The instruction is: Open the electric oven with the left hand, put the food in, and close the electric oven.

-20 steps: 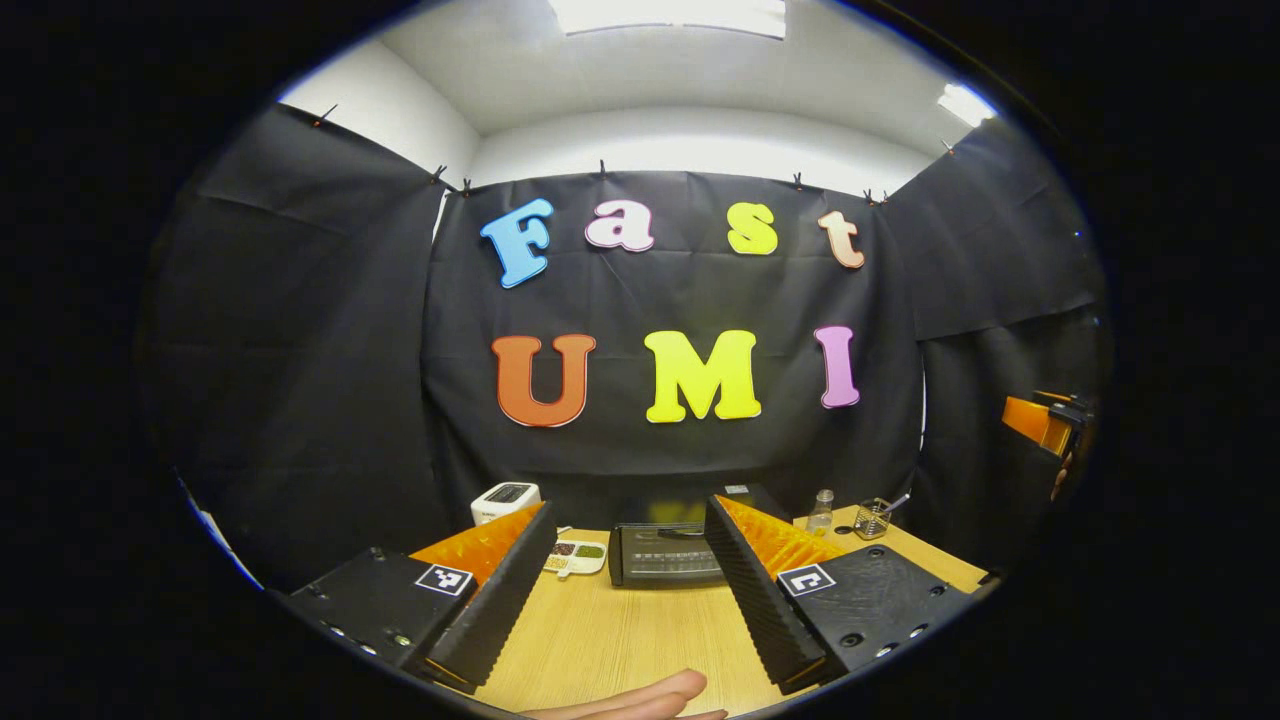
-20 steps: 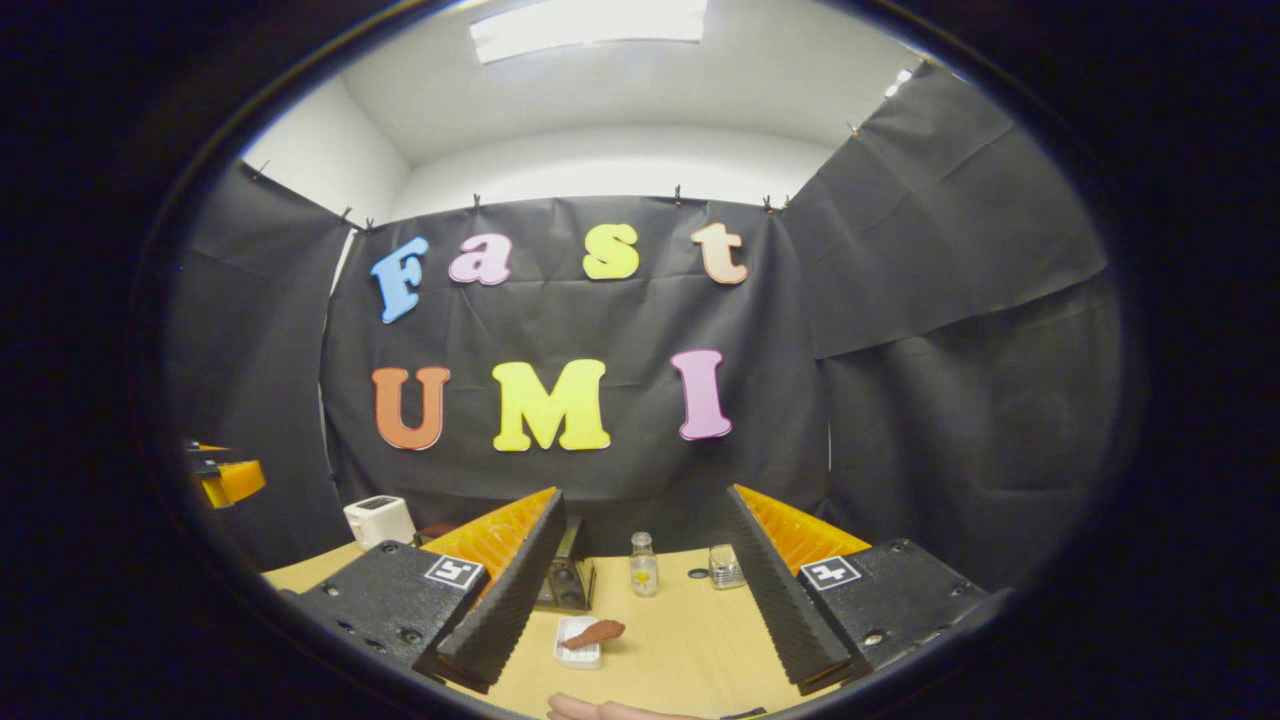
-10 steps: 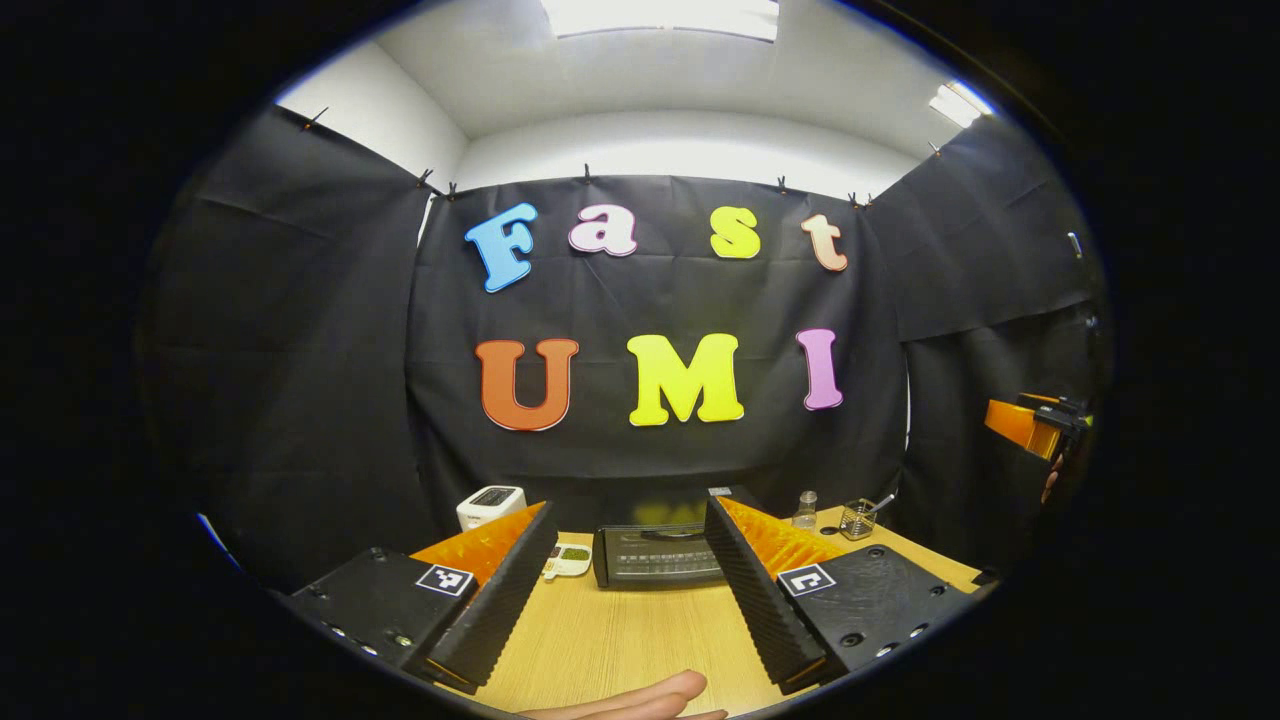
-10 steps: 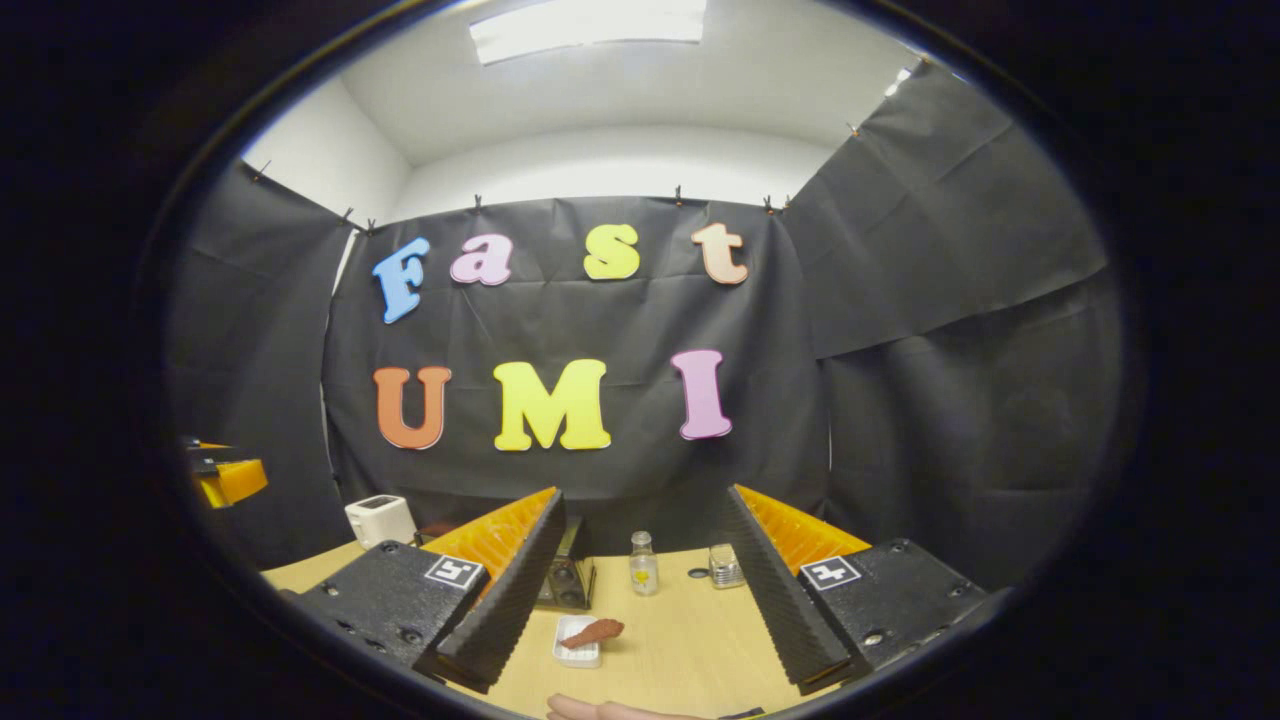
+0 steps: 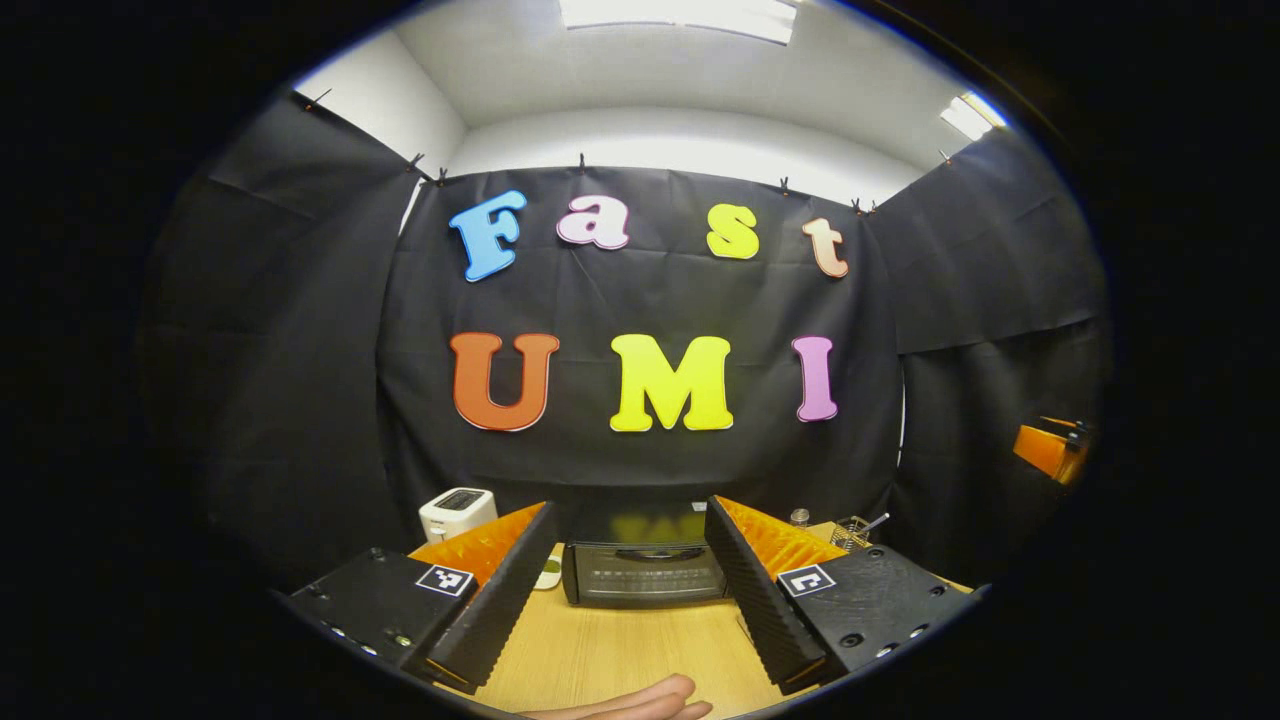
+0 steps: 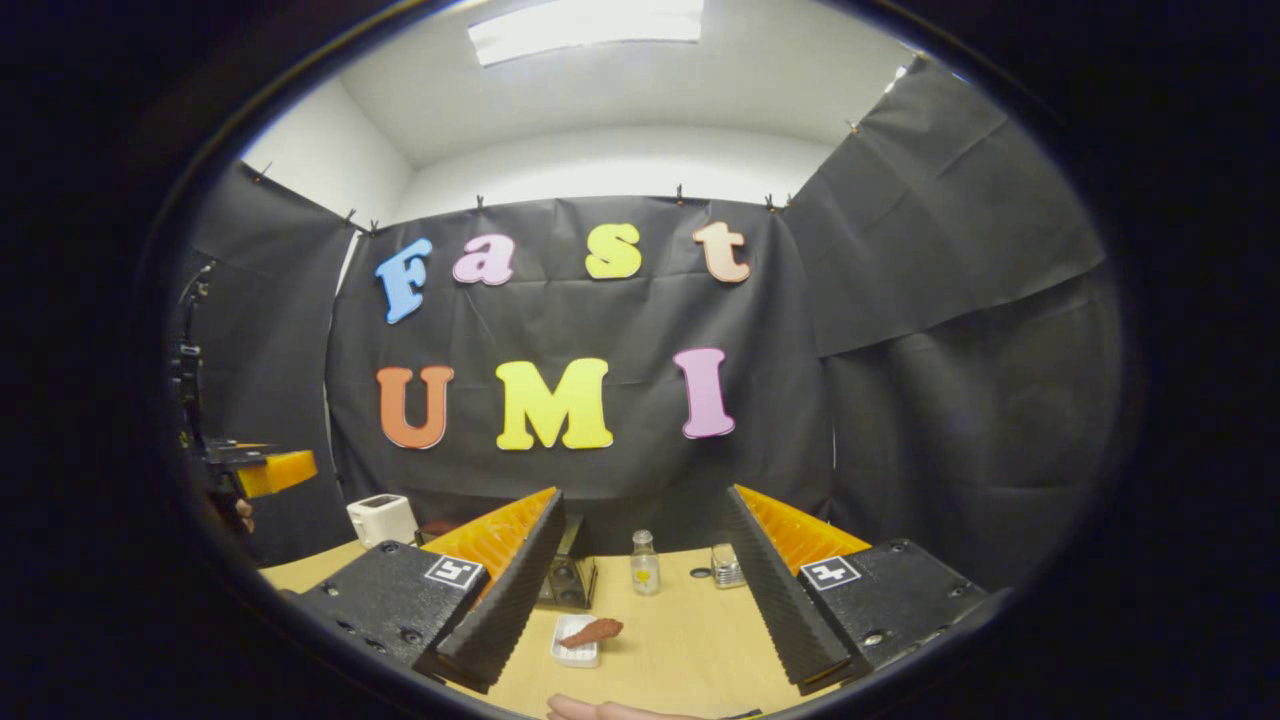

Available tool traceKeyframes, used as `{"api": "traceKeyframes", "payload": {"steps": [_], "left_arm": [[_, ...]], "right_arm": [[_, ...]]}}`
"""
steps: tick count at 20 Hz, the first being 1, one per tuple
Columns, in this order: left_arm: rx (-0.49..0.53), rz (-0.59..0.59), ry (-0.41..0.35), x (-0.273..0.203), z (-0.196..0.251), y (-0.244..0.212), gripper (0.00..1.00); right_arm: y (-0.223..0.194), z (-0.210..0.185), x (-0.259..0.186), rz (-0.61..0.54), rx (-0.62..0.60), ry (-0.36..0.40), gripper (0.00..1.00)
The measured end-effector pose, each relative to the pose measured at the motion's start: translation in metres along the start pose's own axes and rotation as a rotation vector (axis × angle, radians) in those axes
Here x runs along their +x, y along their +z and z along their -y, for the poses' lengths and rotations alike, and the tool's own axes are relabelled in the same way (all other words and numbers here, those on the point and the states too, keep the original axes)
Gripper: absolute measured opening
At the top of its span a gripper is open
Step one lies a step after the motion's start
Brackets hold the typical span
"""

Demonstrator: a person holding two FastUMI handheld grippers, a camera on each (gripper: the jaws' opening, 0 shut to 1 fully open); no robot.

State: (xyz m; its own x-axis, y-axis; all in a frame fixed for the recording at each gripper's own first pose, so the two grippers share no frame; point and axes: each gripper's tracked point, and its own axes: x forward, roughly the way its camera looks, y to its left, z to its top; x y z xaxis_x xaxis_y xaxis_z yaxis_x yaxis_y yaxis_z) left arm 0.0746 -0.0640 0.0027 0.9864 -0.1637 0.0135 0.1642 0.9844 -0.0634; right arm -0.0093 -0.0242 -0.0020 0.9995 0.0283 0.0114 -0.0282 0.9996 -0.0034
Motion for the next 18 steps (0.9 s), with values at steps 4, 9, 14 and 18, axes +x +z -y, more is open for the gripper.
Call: {"api": "traceKeyframes", "payload": {"steps": [4,9,14,18], "left_arm": [[-0.011,-0.023,-0.043,0.063,0.011,-0.021,0.95],[-0.005,-0.11,-0.046,0.139,0.015,-0.079,0.95],[0.007,-0.231,-0.027,0.198,0.016,-0.141,0.95],[0.006,-0.329,-0.002,0.229,0.018,-0.186,0.95]], "right_arm": [[-0.002,0.003,0.005,0.001,-0.009,0.003,1.0],[-0.002,0.011,0.004,0.018,-0.021,0.013,1.0],[-0.007,0.022,0.003,0.023,-0.005,0.024,1.0],[-0.016,0.02,0.009,0.024,0.008,0.067,1.0]]}}
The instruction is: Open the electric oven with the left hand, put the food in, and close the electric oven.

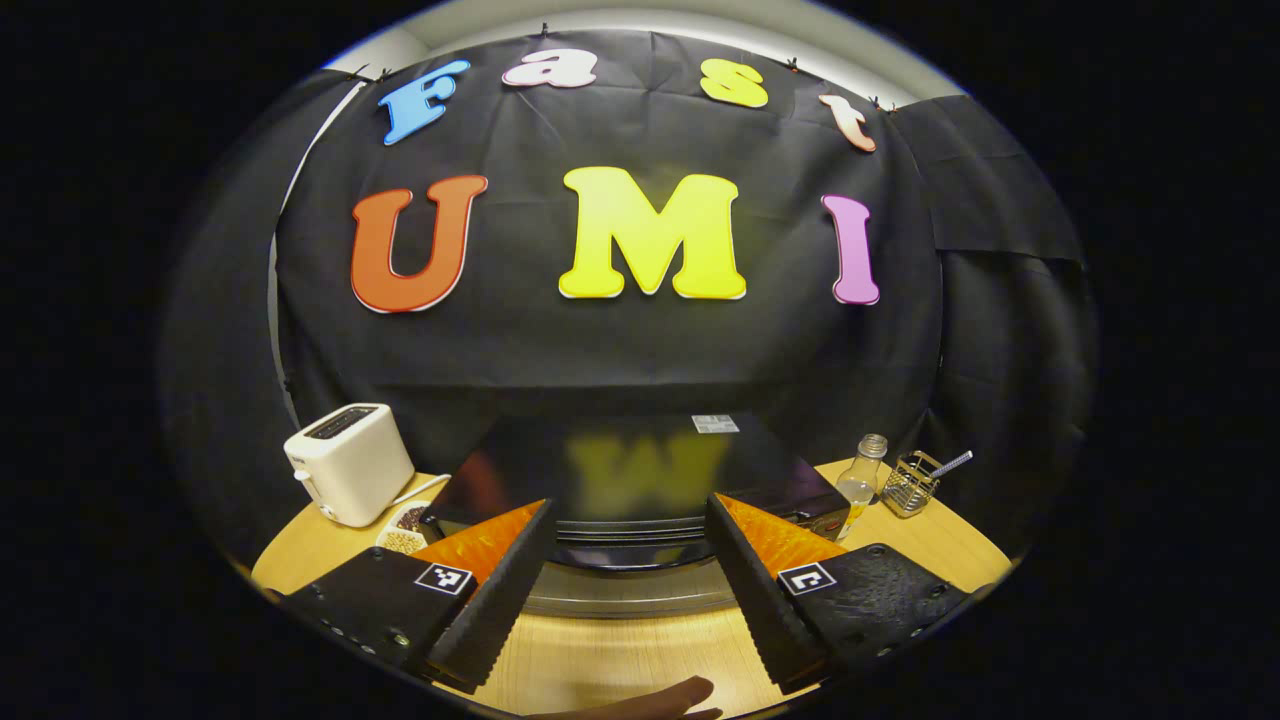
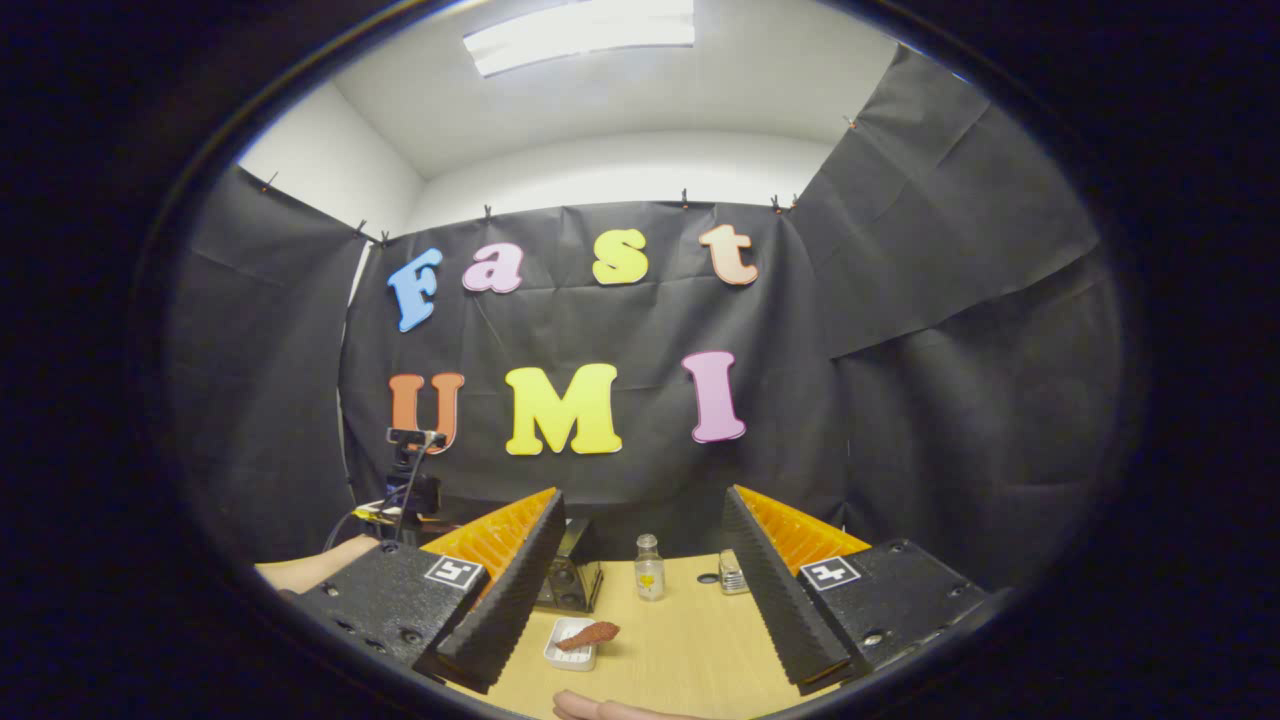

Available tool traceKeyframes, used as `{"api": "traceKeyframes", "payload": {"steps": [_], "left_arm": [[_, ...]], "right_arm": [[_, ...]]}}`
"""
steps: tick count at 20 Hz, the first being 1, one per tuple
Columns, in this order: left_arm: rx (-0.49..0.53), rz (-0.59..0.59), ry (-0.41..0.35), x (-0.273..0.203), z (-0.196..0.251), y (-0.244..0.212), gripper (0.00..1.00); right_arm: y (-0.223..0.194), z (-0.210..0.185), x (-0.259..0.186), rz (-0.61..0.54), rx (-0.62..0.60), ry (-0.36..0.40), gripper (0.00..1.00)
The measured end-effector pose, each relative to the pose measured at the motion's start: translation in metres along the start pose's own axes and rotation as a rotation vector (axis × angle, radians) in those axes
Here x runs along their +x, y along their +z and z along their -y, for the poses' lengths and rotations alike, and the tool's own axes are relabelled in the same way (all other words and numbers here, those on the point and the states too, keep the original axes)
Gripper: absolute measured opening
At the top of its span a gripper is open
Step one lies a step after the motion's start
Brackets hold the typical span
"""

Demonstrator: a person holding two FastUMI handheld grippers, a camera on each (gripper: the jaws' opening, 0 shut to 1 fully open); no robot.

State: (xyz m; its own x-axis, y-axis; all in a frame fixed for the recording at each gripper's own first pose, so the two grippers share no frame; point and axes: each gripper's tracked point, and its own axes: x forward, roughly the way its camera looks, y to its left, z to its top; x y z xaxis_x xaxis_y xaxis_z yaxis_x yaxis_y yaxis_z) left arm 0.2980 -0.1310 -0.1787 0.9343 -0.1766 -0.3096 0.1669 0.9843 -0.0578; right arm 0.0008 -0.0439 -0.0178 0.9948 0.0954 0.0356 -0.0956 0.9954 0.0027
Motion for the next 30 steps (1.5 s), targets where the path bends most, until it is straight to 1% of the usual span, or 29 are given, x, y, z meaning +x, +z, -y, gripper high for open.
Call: {"api": "traceKeyframes", "payload": {"steps": [1,2,3,4,5,6,7,8,9,10,12,16,19,24,28,30], "left_arm": [[0.011,-0.019,0.017,0.009,-0.003,-0.005,0.95],[0.04,-0.034,0.031,0.018,-0.005,-0.01,0.84],[0.06,-0.051,0.054,0.024,-0.01,-0.014,0.95],[0.056,-0.057,0.046,0.022,-0.008,-0.013,0.95],[0.035,-0.036,0.02,0.027,-0.002,-0.009,0.96],[0.017,-0.07,0.015,0.029,0.005,-0.015,0.94],[0.036,-0.069,0.026,0.027,0.003,-0.014,0.86],[0.03,-0.074,0.017,0.027,0.003,-0.015,0.98],[0.031,-0.097,0.025,0.027,0.004,-0.022,0.96],[0.034,-0.084,0.022,0.025,0.004,-0.016,0.98],[0.03,-0.084,0.021,0.017,0.004,-0.019,0.98],[0.036,-0.078,0.015,-0.01,0.006,-0.031,0.98],[0.041,-0.058,0.012,-0.035,0.006,-0.05,0.98],[0.027,-0.117,0.003,-0.069,0.007,-0.119,0.97],[0.03,-0.148,-0.003,-0.08,0.007,-0.16,0.97],[0.039,-0.162,-0.002,-0.08,0.006,-0.172,0.97]], "right_arm": [[-0.002,0.002,0.002,-0.002,0.0,0.001,1.0],[-0.002,0.003,0.003,0.0,0.0,0.009,1.0],[-0.003,0.005,0.004,0.005,-0.004,0.012,1.0],[-0.005,0.011,0.006,0.002,-0.009,0.003,1.0],[-0.008,0.018,0.008,0.003,-0.009,-0.013,1.0],[-0.009,0.024,0.009,0.003,-0.012,-0.024,0.99],[-0.011,0.028,0.009,0.004,-0.011,-0.034,0.99],[-0.012,0.033,0.009,0.003,-0.009,-0.046,1.0],[-0.014,0.036,0.008,0.0,-0.006,-0.056,1.0],[-0.016,0.038,0.006,-0.007,-0.006,-0.061,1.0],[-0.016,0.04,0.002,-0.01,-0.002,-0.066,1.0],[-0.011,0.026,-0.009,0.005,0.018,-0.039,1.0],[-0.012,0.011,-0.016,0.002,0.029,-0.014,1.0],[-0.008,-0.017,-0.027,0.003,0.004,0.022,0.99],[-0.008,-0.034,-0.029,-0.002,-0.027,0.039,1.0],[-0.011,-0.043,-0.027,-0.009,-0.039,0.043,1.0]]}}
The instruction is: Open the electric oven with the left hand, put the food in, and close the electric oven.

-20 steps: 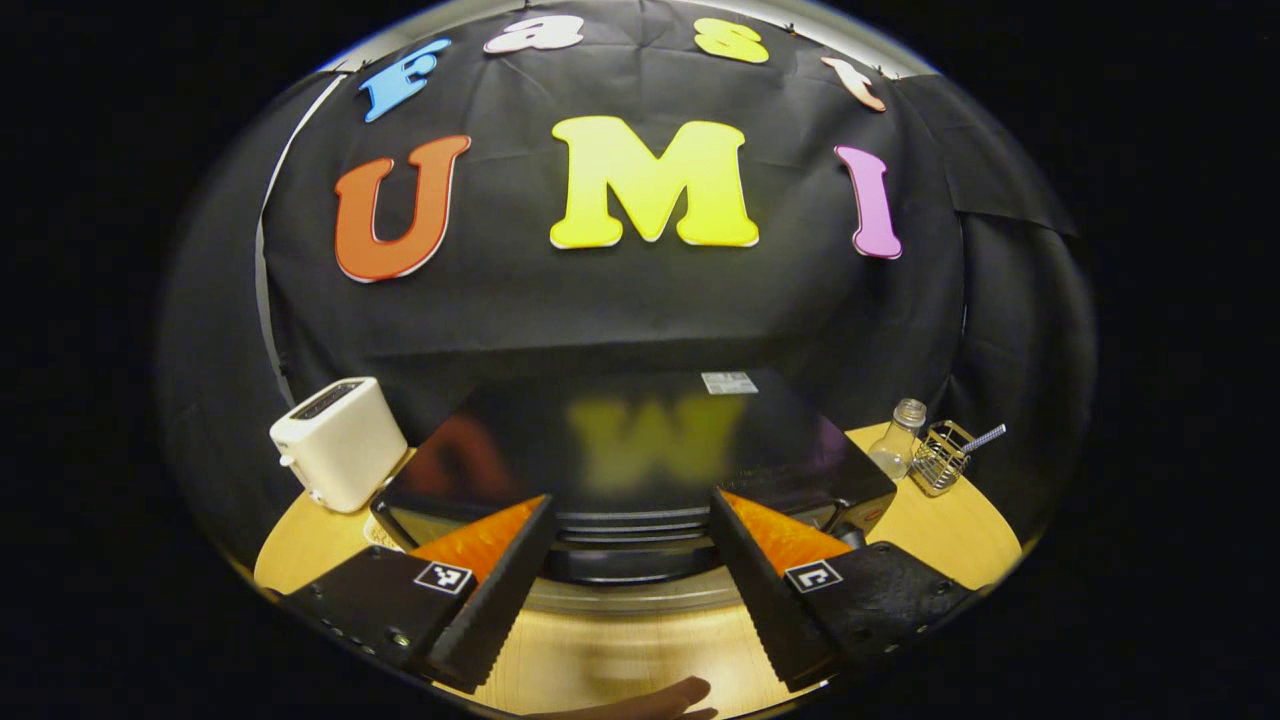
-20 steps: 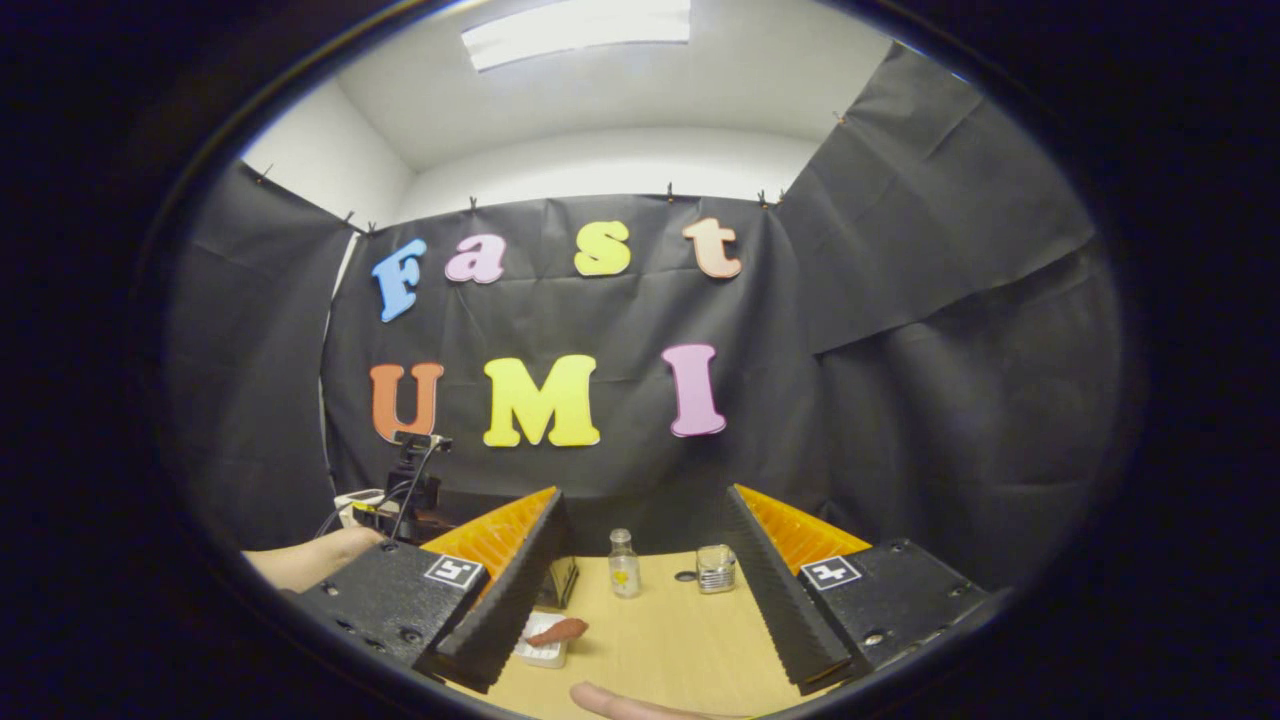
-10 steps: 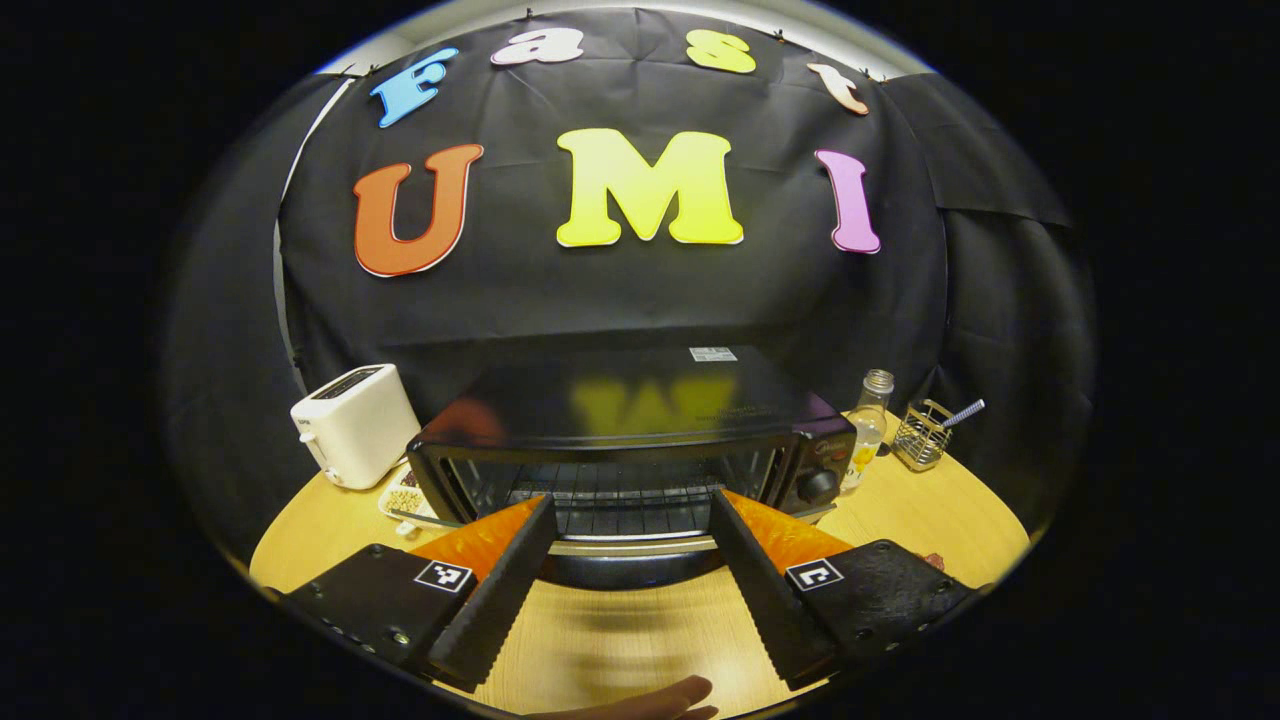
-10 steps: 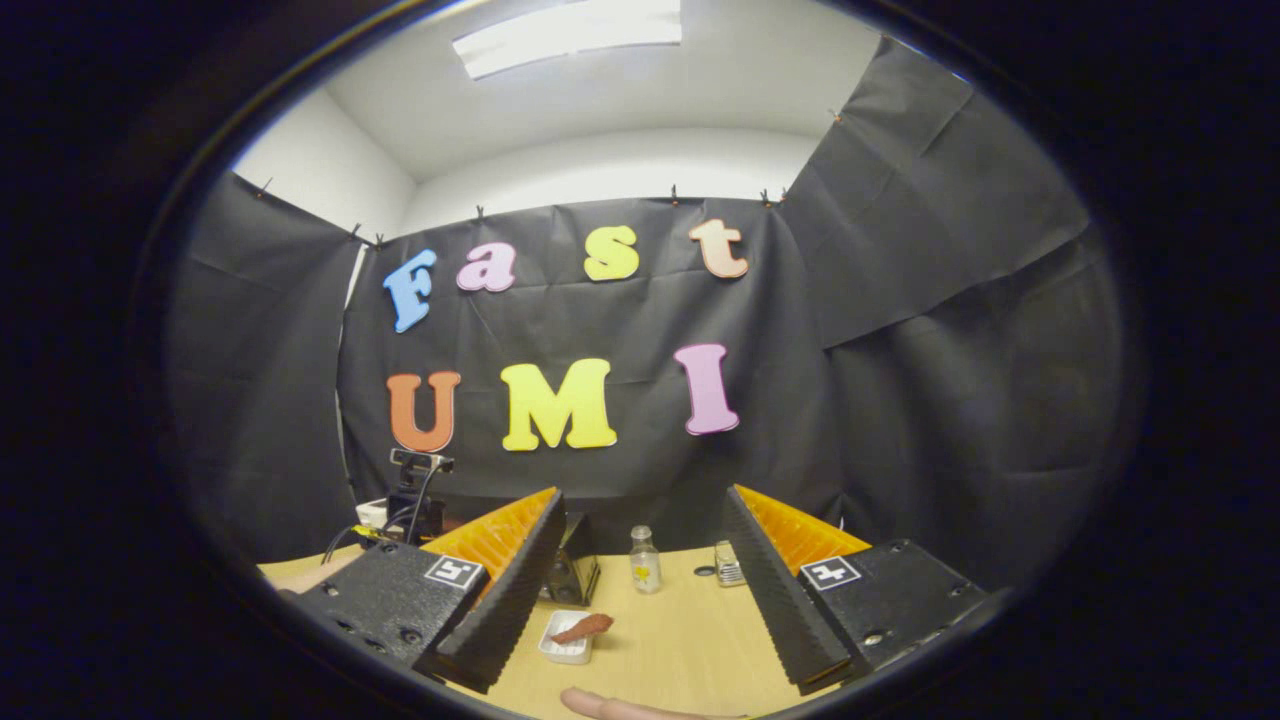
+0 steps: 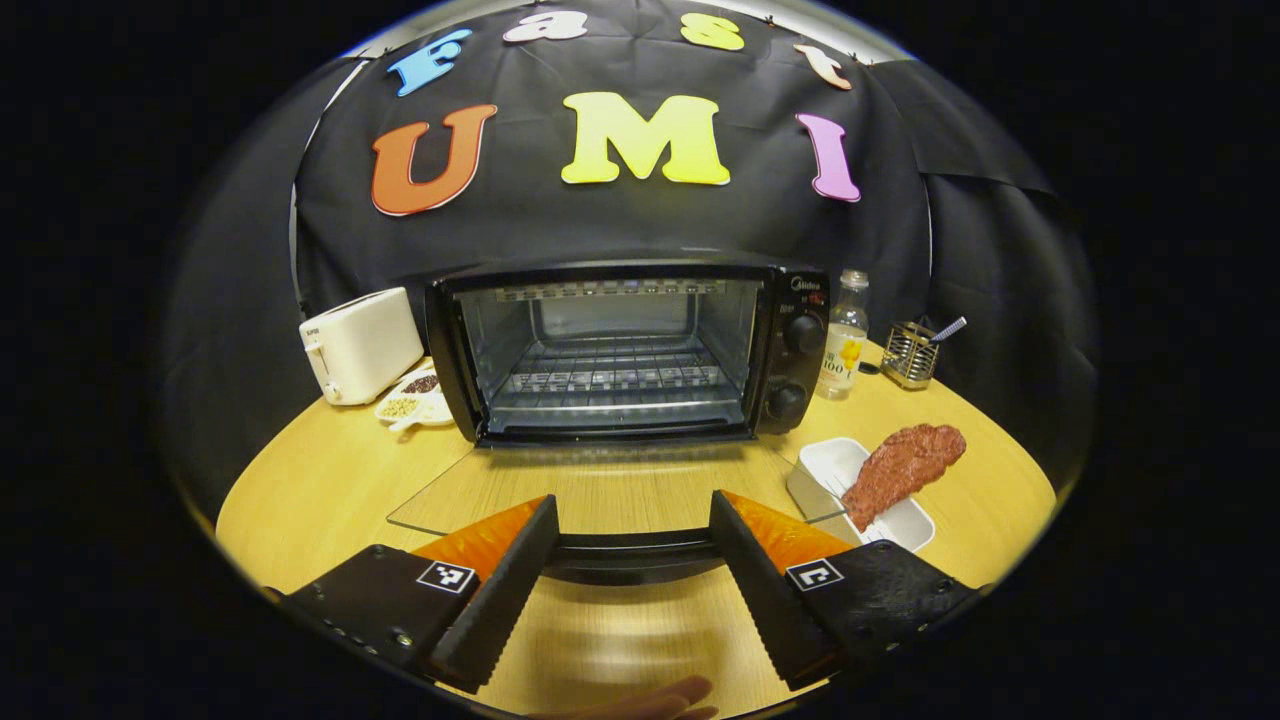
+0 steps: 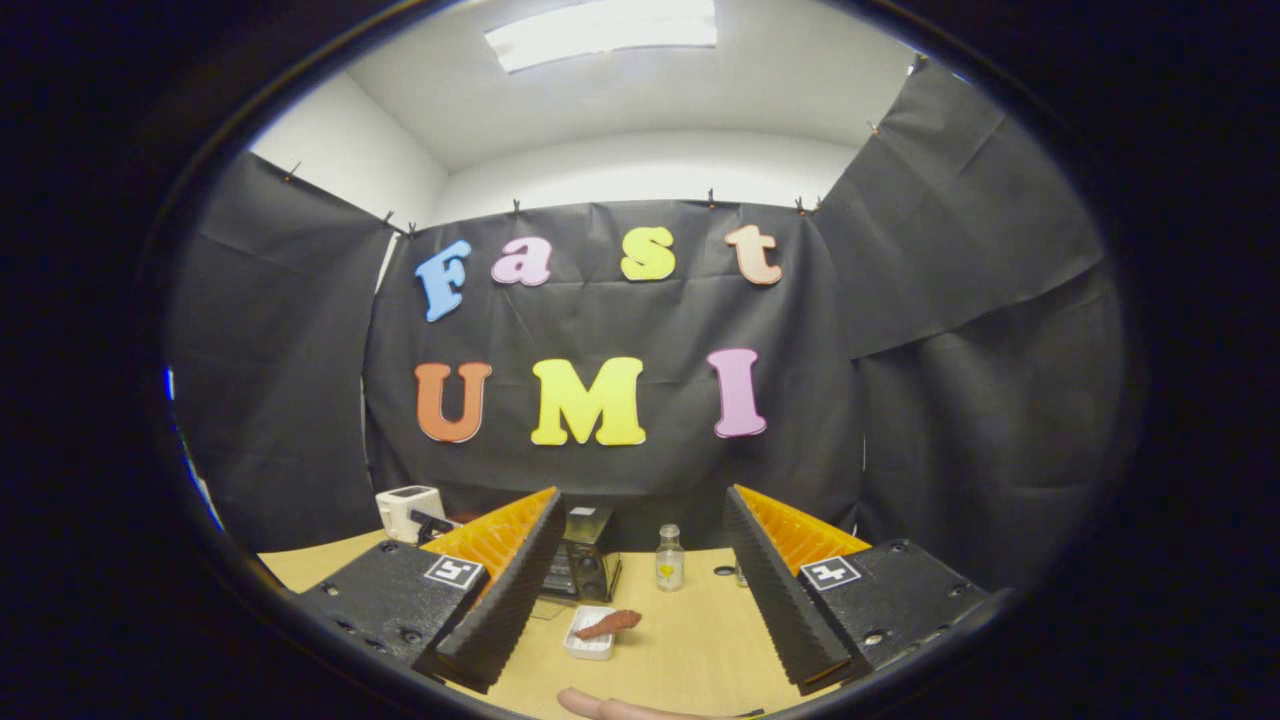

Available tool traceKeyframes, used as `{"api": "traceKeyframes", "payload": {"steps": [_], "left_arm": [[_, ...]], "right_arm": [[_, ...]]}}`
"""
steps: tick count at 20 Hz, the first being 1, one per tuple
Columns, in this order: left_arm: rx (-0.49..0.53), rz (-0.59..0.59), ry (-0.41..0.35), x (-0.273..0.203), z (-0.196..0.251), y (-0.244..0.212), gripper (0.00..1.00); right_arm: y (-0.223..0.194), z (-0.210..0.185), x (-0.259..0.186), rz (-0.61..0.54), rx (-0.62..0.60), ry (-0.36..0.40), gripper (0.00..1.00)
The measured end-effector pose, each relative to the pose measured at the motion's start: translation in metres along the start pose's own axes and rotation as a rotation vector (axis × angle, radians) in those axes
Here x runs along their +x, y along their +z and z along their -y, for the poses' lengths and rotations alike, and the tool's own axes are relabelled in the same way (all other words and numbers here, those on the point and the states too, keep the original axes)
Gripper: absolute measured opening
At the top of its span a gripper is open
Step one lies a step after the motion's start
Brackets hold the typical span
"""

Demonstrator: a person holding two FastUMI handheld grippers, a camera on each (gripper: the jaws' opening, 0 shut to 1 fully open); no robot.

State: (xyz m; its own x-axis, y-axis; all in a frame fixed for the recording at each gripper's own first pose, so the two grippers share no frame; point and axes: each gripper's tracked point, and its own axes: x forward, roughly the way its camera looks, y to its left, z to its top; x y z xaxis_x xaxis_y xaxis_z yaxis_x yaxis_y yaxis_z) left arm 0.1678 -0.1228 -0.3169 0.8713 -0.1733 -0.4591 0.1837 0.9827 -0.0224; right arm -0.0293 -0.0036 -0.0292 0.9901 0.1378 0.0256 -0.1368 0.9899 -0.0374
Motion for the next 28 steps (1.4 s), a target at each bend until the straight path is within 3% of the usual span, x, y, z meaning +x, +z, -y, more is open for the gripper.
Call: {"api": "traceKeyframes", "payload": {"steps": [5,17,22,28], "left_arm": [[-0.01,-0.061,0.0,0.005,0.0,-0.024,0.97],[-0.009,-0.014,-0.001,0.01,-0.002,-0.028,0.98],[0.021,0.081,0.015,-0.021,-0.009,0.0,0.96],[0.066,0.239,0.045,-0.1,-0.016,0.06,0.96]], "right_arm": [[-0.025,-0.019,0.01,-0.06,0.013,0.029,1.0],[-0.08,-0.021,0.036,-0.21,-0.05,0.007,1.0],[-0.121,-0.012,0.053,-0.306,-0.053,-0.018,1.0],[-0.165,-0.002,0.087,-0.442,-0.049,-0.008,1.0]]}}
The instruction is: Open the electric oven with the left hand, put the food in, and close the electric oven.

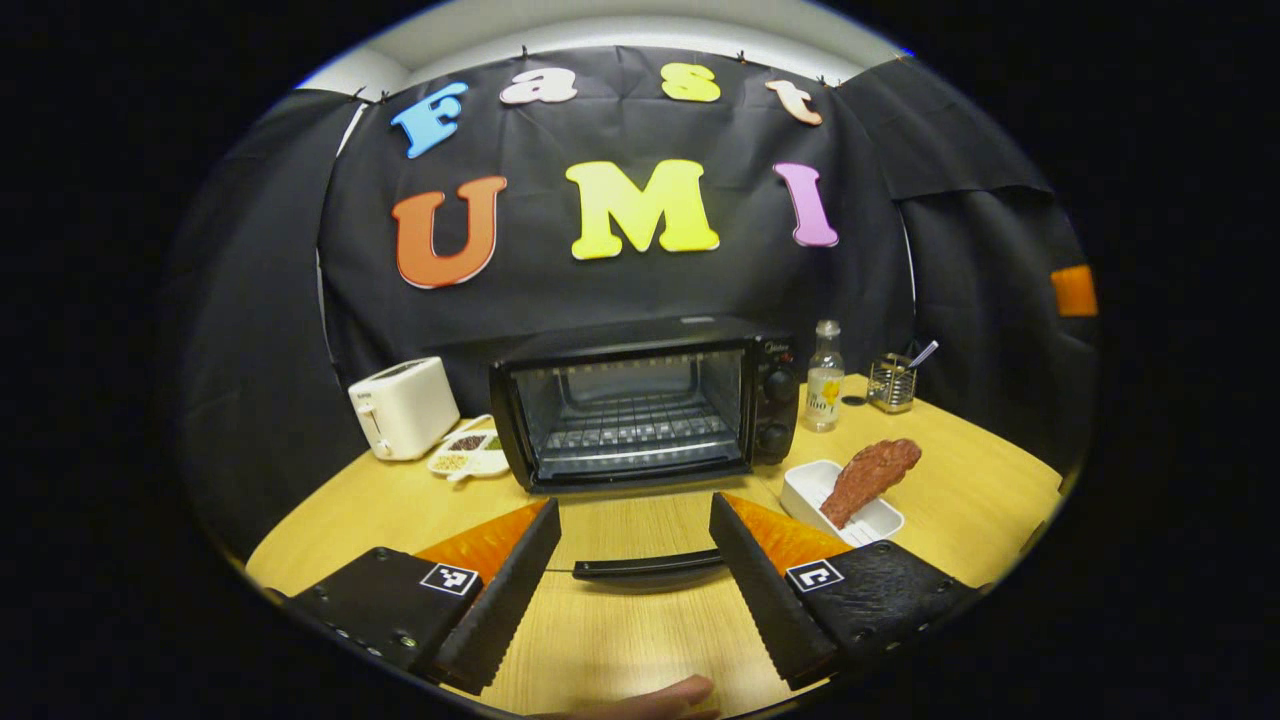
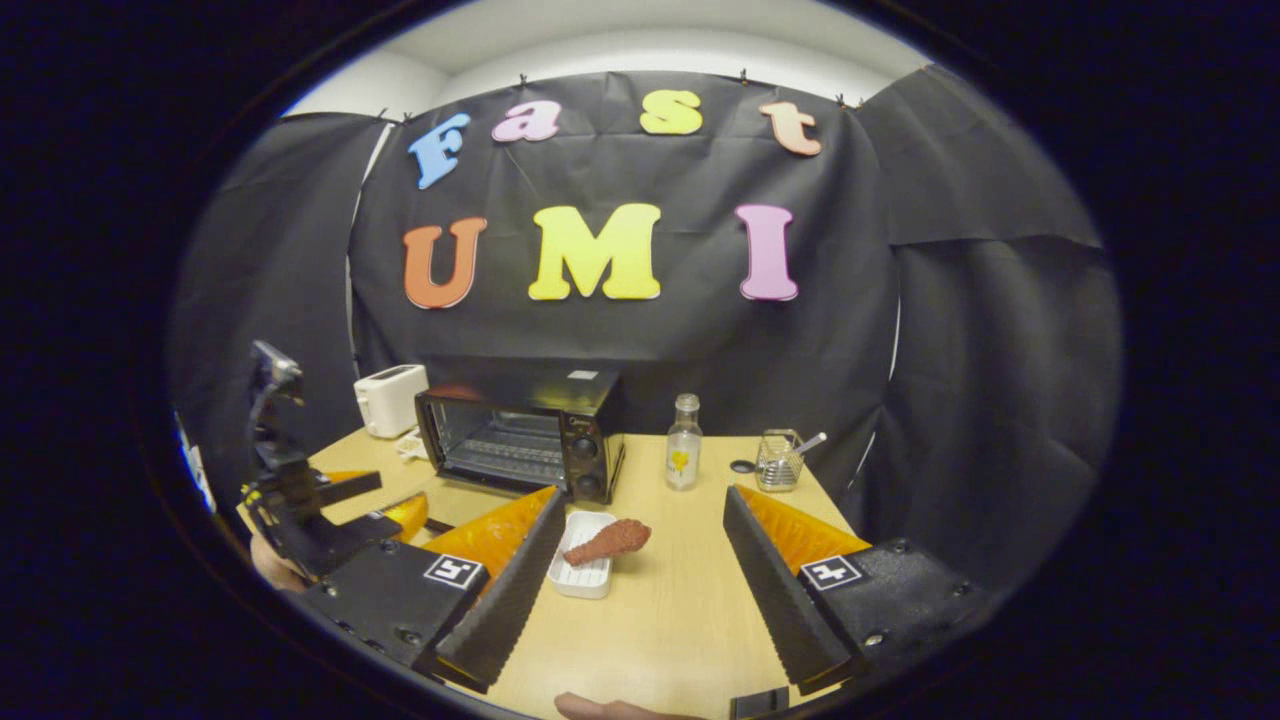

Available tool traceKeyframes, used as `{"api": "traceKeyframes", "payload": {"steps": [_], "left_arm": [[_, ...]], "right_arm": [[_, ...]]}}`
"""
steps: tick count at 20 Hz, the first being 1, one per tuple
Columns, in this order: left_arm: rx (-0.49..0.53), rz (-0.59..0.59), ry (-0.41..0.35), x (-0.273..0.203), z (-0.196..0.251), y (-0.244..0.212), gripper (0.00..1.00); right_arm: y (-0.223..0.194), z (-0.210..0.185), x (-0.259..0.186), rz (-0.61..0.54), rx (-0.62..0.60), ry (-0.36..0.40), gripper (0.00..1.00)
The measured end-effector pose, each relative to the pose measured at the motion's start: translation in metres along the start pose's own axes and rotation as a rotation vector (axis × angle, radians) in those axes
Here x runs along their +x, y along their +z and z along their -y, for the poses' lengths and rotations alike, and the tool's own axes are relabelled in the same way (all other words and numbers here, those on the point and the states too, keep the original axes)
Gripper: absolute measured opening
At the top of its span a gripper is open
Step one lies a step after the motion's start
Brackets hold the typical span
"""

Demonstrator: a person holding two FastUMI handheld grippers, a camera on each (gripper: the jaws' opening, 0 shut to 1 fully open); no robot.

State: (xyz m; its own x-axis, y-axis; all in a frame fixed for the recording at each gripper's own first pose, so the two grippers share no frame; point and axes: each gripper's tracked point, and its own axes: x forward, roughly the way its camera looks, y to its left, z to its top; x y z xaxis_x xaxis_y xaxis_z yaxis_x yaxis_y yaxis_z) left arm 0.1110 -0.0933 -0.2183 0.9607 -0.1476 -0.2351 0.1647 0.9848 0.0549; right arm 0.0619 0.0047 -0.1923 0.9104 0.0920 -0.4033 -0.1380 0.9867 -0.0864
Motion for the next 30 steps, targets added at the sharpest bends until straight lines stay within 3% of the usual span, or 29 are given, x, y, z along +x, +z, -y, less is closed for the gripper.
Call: {"api": "traceKeyframes", "payload": {"steps": [4,7,10,12,13,15,17,20,22,23,24,26,27,30], "left_arm": [[-0.011,0.054,0.063,-0.051,-0.02,0.044,0.96],[-0.014,0.13,0.031,-0.088,-0.014,0.078,0.96],[-0.04,0.191,0.039,-0.119,-0.023,0.103,0.96],[-0.053,0.231,0.071,-0.138,-0.032,0.113,0.96],[-0.059,0.253,0.085,-0.146,-0.033,0.118,0.96],[-0.073,0.288,0.101,-0.16,-0.036,0.126,0.96],[-0.075,0.305,0.098,-0.167,-0.036,0.13,0.96],[-0.078,0.3,0.087,-0.174,-0.035,0.128,0.96],[-0.064,0.297,0.092,-0.175,-0.037,0.127,0.96],[-0.057,0.292,0.097,-0.176,-0.038,0.125,0.96],[-0.053,0.284,0.101,-0.175,-0.039,0.122,0.96],[-0.059,0.269,0.1,-0.175,-0.041,0.117,0.96],[-0.063,0.268,0.103,-0.174,-0.043,0.117,0.96],[-0.065,0.257,0.11,-0.174,-0.049,0.112,0.96]], "right_arm": [[-0.021,0.019,0.053,-0.108,0.007,-0.026,1.0],[-0.039,0.028,0.086,-0.188,0.034,-0.008,1.0],[-0.054,0.028,0.115,-0.263,0.098,0.059,1.0],[-0.064,0.022,0.134,-0.302,0.147,0.121,0.94],[-0.07,0.02,0.141,-0.321,0.172,0.148,0.98],[-0.081,0.01,0.154,-0.367,0.242,0.221,0.87],[-0.091,0.001,0.163,-0.405,0.304,0.283,0.83],[-0.107,0.0,0.179,-0.471,0.38,0.318,0.77],[-0.114,-0.001,0.184,-0.494,0.406,0.334,0.63],[-0.116,-0.002,0.186,-0.501,0.423,0.343,0.66],[-0.119,-0.006,0.186,-0.517,0.447,0.366,0.55],[-0.11,-0.015,0.178,-0.548,0.549,0.426,0.22],[-0.111,-0.015,0.173,-0.553,0.551,0.437,0.12],[-0.109,-0.019,0.157,-0.548,0.478,0.436,0.08]]}}
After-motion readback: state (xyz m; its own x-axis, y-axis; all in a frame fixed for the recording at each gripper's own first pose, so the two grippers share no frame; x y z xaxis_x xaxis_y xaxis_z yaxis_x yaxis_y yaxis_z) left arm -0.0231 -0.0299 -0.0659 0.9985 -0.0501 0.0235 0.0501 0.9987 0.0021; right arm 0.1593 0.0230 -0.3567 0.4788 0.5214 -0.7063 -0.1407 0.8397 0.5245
